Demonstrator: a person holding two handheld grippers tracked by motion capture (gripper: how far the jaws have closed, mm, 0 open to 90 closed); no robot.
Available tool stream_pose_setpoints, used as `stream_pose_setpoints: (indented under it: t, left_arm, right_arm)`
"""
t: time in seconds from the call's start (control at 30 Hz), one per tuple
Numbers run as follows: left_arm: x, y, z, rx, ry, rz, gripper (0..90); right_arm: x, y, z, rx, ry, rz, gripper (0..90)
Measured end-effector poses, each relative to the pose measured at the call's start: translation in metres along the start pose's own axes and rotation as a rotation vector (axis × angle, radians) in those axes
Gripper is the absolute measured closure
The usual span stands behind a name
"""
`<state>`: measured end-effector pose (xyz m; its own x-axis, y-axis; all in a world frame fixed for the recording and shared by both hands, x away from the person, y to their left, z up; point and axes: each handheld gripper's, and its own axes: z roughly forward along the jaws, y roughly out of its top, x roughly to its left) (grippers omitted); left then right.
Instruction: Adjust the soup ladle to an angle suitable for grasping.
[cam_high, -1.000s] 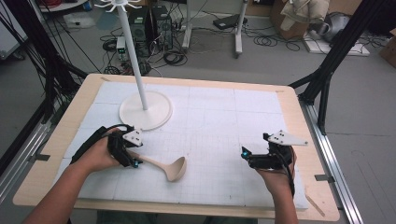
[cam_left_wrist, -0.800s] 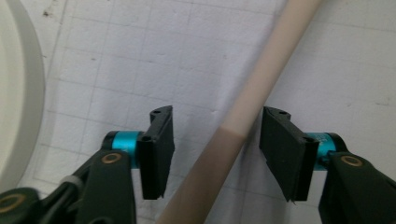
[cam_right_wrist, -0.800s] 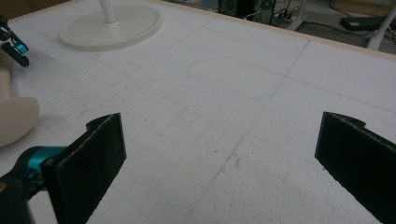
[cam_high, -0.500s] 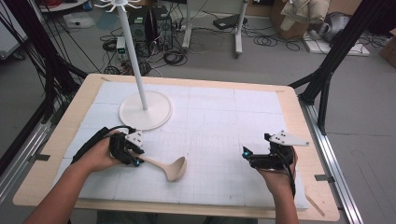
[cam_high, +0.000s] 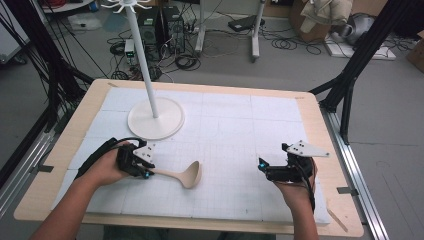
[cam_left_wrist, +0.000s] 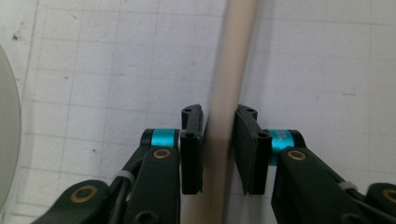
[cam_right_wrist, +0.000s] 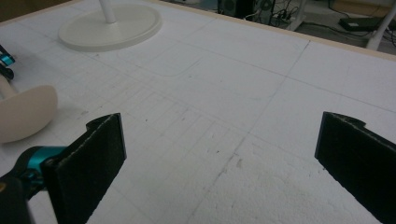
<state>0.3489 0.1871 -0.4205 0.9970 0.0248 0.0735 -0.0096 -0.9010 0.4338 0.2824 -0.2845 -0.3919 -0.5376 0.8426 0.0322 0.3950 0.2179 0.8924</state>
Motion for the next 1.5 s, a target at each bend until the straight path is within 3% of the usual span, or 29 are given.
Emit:
stream_pose_setpoints:
  t: [0.3,0.47,0.87,1.37,1.5]
  left_arm:
    - [0.004,0.017,0.005,0.02,0.015,-0.002,76.6]
    - [0.006,0.037,0.014,-0.003,0.009,0.009,76.7]
    - [0.012,0.063,0.033,-0.043,-0.001,0.002,76.6]
    - [0.024,0.124,0.057,-0.026,-0.032,0.051,76.6]
    - [0.025,0.134,0.064,-0.053,-0.051,0.035,76.6]
  right_arm:
    - [0.001,-0.001,-0.001,0.0,-0.001,0.003,0.7]
    - [-0.001,-0.002,-0.003,-0.002,-0.004,0.002,0.7]
    - [-0.006,-0.003,-0.008,-0.006,-0.009,0.005,0.7]
    - [-0.01,-0.003,-0.018,-0.007,-0.019,0.01,0.7]
    - [-0.011,-0.001,-0.021,-0.008,-0.022,0.009,0.7]
